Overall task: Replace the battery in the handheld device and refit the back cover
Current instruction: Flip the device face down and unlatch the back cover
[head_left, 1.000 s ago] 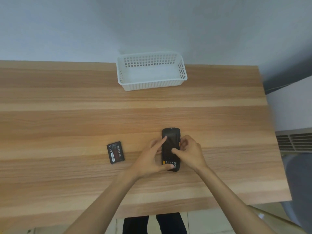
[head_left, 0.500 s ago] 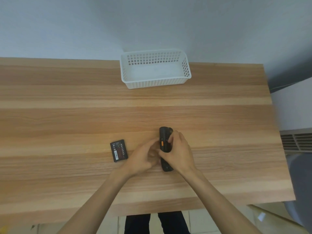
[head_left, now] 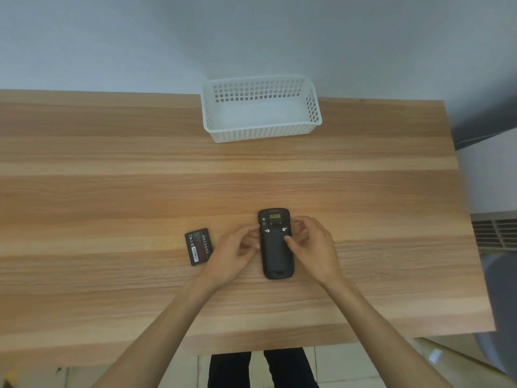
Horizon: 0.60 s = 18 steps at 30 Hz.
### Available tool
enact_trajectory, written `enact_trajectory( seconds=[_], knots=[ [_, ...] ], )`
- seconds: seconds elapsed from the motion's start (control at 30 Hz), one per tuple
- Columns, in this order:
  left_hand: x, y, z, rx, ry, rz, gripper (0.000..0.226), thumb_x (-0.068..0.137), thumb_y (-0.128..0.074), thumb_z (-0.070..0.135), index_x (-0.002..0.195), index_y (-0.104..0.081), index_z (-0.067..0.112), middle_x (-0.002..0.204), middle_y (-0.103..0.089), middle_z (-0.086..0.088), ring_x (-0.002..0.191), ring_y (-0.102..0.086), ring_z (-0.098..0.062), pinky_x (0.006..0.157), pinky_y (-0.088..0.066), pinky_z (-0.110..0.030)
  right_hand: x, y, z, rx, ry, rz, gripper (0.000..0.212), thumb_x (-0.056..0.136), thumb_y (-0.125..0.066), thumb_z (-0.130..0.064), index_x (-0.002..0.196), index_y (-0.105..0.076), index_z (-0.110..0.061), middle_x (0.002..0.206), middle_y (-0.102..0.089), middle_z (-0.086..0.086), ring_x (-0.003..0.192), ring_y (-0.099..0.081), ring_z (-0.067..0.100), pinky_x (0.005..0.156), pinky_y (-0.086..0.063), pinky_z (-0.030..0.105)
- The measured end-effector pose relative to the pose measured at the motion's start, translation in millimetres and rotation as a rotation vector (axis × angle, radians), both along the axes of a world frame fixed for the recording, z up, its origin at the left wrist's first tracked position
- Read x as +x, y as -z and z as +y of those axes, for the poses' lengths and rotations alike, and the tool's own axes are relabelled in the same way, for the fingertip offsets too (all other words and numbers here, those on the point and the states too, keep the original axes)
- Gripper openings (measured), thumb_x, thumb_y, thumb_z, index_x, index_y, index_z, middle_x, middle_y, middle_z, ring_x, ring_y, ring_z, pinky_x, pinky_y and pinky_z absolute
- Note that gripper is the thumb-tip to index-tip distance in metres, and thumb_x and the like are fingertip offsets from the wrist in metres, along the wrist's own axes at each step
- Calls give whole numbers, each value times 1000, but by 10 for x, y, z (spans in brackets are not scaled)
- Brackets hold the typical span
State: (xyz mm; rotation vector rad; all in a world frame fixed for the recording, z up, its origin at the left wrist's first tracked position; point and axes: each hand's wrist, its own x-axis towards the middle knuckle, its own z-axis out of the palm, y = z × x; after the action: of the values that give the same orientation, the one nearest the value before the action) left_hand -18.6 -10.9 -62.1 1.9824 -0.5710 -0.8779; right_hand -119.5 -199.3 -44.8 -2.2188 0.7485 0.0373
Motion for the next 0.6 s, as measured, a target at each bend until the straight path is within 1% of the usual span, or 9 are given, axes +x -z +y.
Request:
enact_trajectory(
  seconds=[0.03, 0.1, 0.17, 0.27, 0.37, 0.43, 0.5, 0.57, 0.6],
  knots=[
    [9, -5, -10, -1, -7, -15, 43, 96, -65, 4, 137, -60, 15, 117, -67, -3, 99, -64, 0, 96, -54, -20, -13, 10, -53, 12, -5, -3, 40, 85, -77, -16, 122, -66, -24, 95, -63, -6, 74, -61, 6, 72, -53, 23],
    [36, -12, -46, -5, -10, -54, 46, 97, -65, 8, 140, -57, 17, 117, -64, -1, 99, -64, -2, 94, -53, -20, -23, 38, -138, 31, -36, -22, 45, 87, -76, -12, 129, -65, -20, 98, -65, -3, 75, -62, 4, 76, -56, 25],
    [73, -22, -106, 0, -8, -91, 50, 97, -66, 13, 145, -53, 18, 116, -63, 1, 97, -65, -3, 93, -53, -21, -4, 58, -206, 31, -74, -37, 50, 87, -75, -11, 136, -63, -16, 97, -67, -1, 74, -64, 7, 79, -56, 26],
    [133, -31, -199, 28, 6, -144, 52, 96, -69, 17, 146, -54, 15, 110, -62, 3, 89, -65, -7, 94, -53, -24, 76, 54, -272, 22, -141, -33, 55, 88, -74, -11, 141, -59, -16, 94, -69, -2, 72, -60, 3, 82, -56, 28],
    [172, -7, -233, 41, 38, -208, 51, 94, -72, 17, 143, -57, 11, 110, -61, 7, 83, -61, -3, 94, -53, -26, 159, 63, -276, 15, -225, -27, 56, 88, -73, -12, 142, -59, -18, 89, -68, -2, 71, -60, 11, 81, -57, 32],
    [185, 14, -232, 56, 79, -249, 51, 95, -71, 18, 143, -57, 9, 118, -66, 1, 92, -66, -12, 97, -54, -32, 178, 69, -269, 19, -251, -32, 54, 88, -73, -11, 140, -60, -15, 87, -67, -4, 73, -62, 12, 81, -57, 33],
    [188, 27, -235, 116, 151, -333, 51, 98, -66, 23, 146, -54, 8, 133, -66, -7, 111, -67, -23, 101, -54, -39, 181, 75, -282, 13, -267, -35, 53, 89, -73, -12, 140, -60, -14, 88, -69, -2, 74, -64, 14, 82, -57, 32],
    [179, 12, -238, 199, 214, -402, 54, 101, -55, 33, 149, -49, 8, 143, -61, -10, 124, -63, -31, 102, -55, -44, 176, 85, -296, -2, -288, -37, 53, 89, -74, -14, 140, -60, -13, 90, -71, -1, 76, -66, 15, 81, -58, 33],
    [167, 5, -237, 232, 232, -423, 58, 101, -48, 38, 150, -47, 8, 145, -59, -12, 125, -62, -35, 99, -56, -48, 175, 89, -299, -8, -300, -37, 53, 89, -74, -14, 140, -59, -13, 91, -71, 0, 76, -65, 16, 81, -58, 34]
  ],
)
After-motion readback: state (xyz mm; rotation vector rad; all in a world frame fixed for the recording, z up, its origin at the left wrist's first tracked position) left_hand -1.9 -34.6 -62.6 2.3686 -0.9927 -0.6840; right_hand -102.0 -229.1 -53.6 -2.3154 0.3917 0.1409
